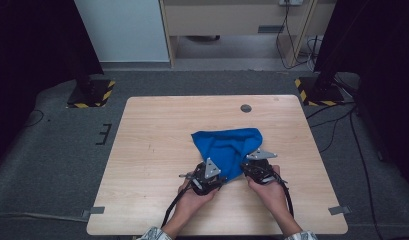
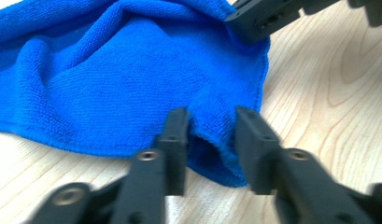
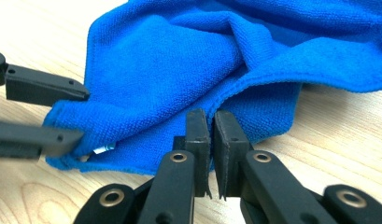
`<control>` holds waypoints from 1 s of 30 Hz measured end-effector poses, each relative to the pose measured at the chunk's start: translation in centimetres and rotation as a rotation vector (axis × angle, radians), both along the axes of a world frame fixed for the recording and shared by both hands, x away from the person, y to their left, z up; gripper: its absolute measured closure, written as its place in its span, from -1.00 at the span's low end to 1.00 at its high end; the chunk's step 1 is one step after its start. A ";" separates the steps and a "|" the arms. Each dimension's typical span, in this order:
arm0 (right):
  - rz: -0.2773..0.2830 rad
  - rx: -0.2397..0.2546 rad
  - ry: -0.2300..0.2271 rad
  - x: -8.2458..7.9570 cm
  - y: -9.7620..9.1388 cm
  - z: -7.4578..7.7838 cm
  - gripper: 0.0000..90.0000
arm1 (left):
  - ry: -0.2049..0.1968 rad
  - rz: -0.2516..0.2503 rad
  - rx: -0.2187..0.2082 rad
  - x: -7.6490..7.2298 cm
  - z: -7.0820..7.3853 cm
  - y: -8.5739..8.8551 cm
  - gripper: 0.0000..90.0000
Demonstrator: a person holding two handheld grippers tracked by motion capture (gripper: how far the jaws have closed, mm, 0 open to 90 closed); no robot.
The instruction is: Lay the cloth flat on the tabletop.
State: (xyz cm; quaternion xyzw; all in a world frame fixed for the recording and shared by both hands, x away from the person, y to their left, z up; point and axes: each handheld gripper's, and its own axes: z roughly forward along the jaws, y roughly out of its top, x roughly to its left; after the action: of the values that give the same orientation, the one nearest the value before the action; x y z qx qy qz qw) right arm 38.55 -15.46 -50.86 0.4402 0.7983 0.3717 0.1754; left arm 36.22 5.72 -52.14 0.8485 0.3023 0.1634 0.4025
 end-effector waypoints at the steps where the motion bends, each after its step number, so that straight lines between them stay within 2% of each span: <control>1: 0.000 -0.001 0.000 0.0 0.0 0.0 0.91 | -0.004 -0.001 0.003 0.1 0.0 0.1 0.61; 3: 0.003 -0.005 0.003 0.0 -0.1 0.0 0.92 | -0.002 0.001 -0.006 0.2 0.0 0.3 0.81; 5: 0.004 -0.007 0.003 0.0 -0.3 0.0 0.94 | -0.007 0.006 -0.014 0.4 0.3 0.7 0.90; 10: -0.003 -0.005 0.003 0.1 -1.1 0.1 0.95 | -0.007 0.034 -0.052 0.7 1.0 1.9 0.91; 17: -0.034 0.001 0.006 0.3 -3.0 0.4 0.95 | -0.008 0.091 -0.083 1.6 1.9 4.0 0.91; 26: -0.060 0.005 0.026 1.5 -5.4 0.1 0.94 | 0.003 0.133 -0.085 3.3 2.0 5.6 0.91; 30: -0.065 0.000 0.031 2.6 -5.9 -0.3 0.93 | 0.015 0.147 -0.052 4.8 1.4 6.0 0.91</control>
State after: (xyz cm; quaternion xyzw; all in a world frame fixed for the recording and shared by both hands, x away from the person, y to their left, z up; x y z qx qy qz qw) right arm 41.17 -21.37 -51.18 0.4714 0.7863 0.3591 0.1750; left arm 41.03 11.74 -50.74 0.8144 0.3711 0.1783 0.4089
